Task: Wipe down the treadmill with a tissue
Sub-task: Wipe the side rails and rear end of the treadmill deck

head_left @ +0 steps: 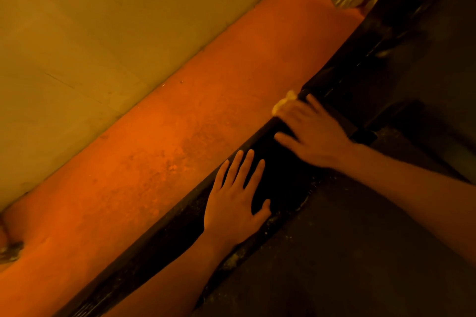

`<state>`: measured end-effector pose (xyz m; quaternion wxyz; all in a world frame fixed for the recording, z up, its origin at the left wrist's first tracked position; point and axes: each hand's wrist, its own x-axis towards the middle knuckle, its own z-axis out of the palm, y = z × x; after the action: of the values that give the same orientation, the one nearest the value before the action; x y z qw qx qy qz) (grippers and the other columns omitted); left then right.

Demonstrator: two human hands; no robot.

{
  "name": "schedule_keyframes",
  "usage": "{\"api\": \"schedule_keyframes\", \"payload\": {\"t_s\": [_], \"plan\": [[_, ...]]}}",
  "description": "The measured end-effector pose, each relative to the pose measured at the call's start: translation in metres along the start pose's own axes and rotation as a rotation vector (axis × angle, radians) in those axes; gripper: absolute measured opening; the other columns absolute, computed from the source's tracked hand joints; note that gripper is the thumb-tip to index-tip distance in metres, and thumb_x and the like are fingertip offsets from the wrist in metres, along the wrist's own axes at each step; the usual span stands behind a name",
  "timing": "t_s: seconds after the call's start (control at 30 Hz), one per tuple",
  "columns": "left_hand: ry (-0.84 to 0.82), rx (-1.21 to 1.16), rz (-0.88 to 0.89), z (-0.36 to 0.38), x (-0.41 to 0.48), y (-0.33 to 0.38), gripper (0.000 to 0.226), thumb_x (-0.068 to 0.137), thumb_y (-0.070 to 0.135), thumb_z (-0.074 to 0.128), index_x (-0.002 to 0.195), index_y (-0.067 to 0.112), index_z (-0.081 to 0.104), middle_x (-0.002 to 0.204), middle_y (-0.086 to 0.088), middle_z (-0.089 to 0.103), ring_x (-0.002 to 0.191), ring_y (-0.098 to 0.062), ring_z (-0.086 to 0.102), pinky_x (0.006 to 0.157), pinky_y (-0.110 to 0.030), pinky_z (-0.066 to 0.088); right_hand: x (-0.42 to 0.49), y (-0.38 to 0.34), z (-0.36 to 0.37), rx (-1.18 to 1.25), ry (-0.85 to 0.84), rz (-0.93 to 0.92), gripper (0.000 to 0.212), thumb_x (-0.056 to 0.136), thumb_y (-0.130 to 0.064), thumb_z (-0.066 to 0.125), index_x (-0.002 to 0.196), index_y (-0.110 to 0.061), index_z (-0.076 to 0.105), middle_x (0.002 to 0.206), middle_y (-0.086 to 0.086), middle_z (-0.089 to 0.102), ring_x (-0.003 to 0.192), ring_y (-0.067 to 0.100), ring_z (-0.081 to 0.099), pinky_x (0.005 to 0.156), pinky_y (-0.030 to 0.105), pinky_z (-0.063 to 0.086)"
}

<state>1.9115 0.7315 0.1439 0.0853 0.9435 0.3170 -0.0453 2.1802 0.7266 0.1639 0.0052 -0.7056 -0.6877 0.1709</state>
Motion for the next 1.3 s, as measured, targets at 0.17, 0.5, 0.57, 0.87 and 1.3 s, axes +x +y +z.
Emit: {"api": "schedule_keyframes", "payload": {"t_s": [0.17, 0.5, 0.57, 0.87, 1.3], "plan": [[0.01, -0.004, -0.001, 0.002, 0.0, -0.001, 0.075, 0.104, 0.059, 0.037, 0.166, 0.02, 0.02, 0.174, -0.008, 0.007, 0.161, -0.028, 0.0, 0.129, -0.051, 0.008, 0.009, -0.013, 0.0, 0.066, 0.043, 0.14, 0.09, 0.1, -0.07, -0.004, 0.153, -0.014, 0.041, 0.161, 0.007, 0.039, 0.157, 0.024, 0.02, 0.13, 0.052, 0.004], [-0.001, -0.011, 0.005, 0.0, 0.0, -0.001, 0.075, 0.104, 0.058, 0.035, 0.166, 0.022, 0.017, 0.174, -0.008, 0.005, 0.161, -0.027, -0.002, 0.129, -0.052, 0.011, 0.017, 0.027, -0.012, 0.003, 0.01, 0.187, 0.103, 0.092, -0.072, -0.019, 0.153, -0.015, 0.04, 0.162, 0.005, 0.038, 0.157, 0.02, 0.018, 0.129, 0.054, 0.0], [0.006, -0.015, 0.002, 0.001, 0.0, -0.002, 0.075, 0.104, 0.058, 0.036, 0.166, 0.021, 0.017, 0.174, -0.008, 0.006, 0.161, -0.028, -0.001, 0.129, -0.053, 0.012, 0.014, 0.0, -0.008, 0.019, 0.002, 0.156, 0.103, 0.093, -0.072, -0.019, 0.152, -0.013, 0.041, 0.161, 0.008, 0.039, 0.157, 0.023, 0.018, 0.129, 0.054, 0.003], [0.009, -0.003, 0.003, 0.0, 0.0, -0.001, 0.075, 0.104, 0.057, 0.038, 0.166, 0.022, 0.017, 0.174, -0.007, 0.004, 0.161, -0.027, -0.002, 0.13, -0.05, 0.006, -0.008, -0.01, 0.002, 0.012, -0.022, 0.051, 0.102, 0.092, -0.081, -0.011, 0.166, -0.015, 0.014, 0.174, 0.005, 0.011, 0.16, 0.018, -0.003, 0.129, 0.047, -0.009], [0.032, 0.013, -0.003, -0.001, 0.0, 0.001, 0.075, 0.102, 0.056, 0.039, 0.166, 0.022, 0.02, 0.174, -0.007, 0.006, 0.161, -0.026, -0.002, 0.129, -0.046, 0.001, -0.061, 0.026, 0.009, -0.014, 0.019, 0.128, 0.093, 0.097, -0.077, -0.003, 0.166, -0.015, 0.003, 0.174, 0.006, 0.0, 0.16, 0.02, -0.006, 0.129, 0.051, 0.0]]}}
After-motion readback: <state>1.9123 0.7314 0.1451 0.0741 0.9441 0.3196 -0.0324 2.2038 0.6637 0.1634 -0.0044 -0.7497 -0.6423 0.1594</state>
